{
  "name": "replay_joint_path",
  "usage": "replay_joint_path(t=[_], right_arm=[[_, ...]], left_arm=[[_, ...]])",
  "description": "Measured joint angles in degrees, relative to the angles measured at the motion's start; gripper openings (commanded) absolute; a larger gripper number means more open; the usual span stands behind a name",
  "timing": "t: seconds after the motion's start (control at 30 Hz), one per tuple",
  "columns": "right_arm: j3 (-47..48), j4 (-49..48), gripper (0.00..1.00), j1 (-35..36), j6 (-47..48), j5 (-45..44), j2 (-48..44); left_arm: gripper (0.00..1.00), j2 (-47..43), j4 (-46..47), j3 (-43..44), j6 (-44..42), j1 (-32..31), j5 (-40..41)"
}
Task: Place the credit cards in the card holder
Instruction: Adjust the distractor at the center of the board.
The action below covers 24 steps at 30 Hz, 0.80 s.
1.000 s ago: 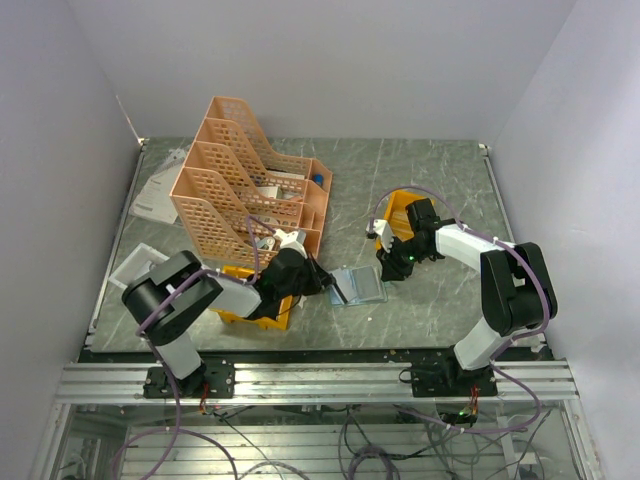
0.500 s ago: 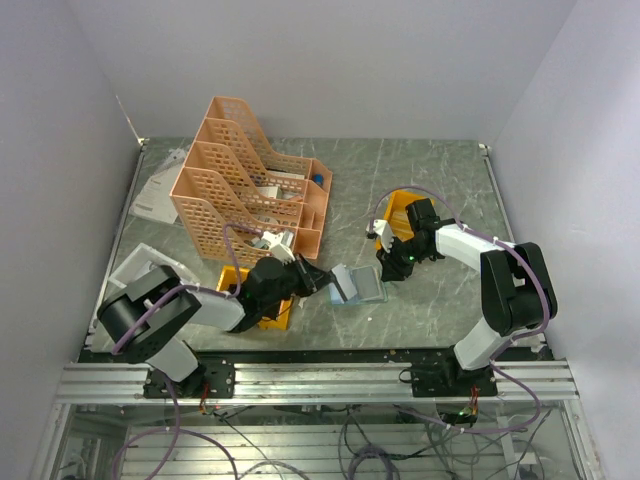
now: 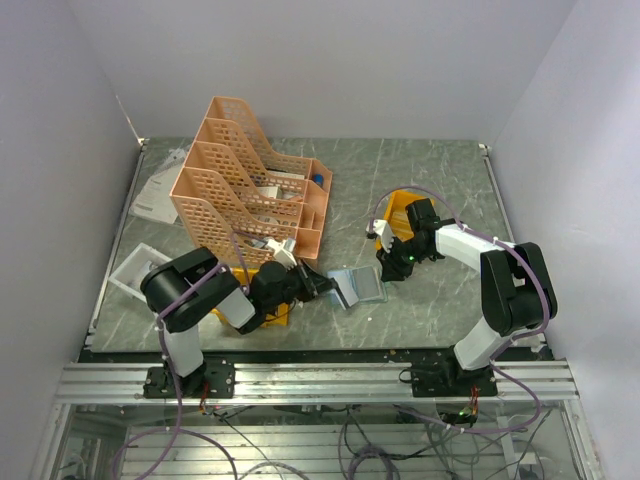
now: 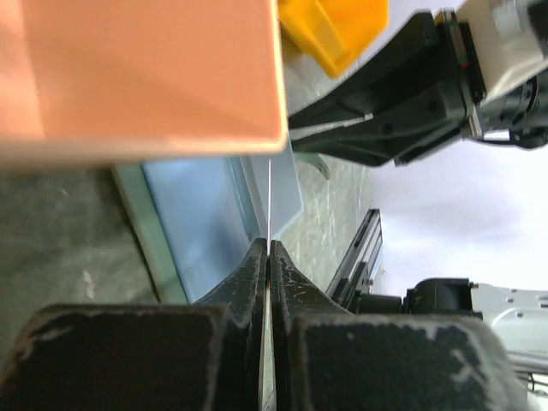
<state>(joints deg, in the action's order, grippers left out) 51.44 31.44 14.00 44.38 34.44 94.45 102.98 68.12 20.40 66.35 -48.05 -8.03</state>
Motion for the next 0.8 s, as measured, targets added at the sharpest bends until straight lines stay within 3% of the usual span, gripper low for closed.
replay_joint_path(t=[0.33, 0.8], right_arm=[[0.00, 0.02, 0.23, 0.00, 0.00, 0.02, 0.15], [0.00, 0.02, 0.23, 0.00, 0.00, 0.00, 0.15]], left_arm=[[0.07, 0.50, -3.67, 2.21, 0.61, 6.56, -3.34], [0.07, 0.98, -18.05, 14.71, -3.30, 16.15, -12.41]])
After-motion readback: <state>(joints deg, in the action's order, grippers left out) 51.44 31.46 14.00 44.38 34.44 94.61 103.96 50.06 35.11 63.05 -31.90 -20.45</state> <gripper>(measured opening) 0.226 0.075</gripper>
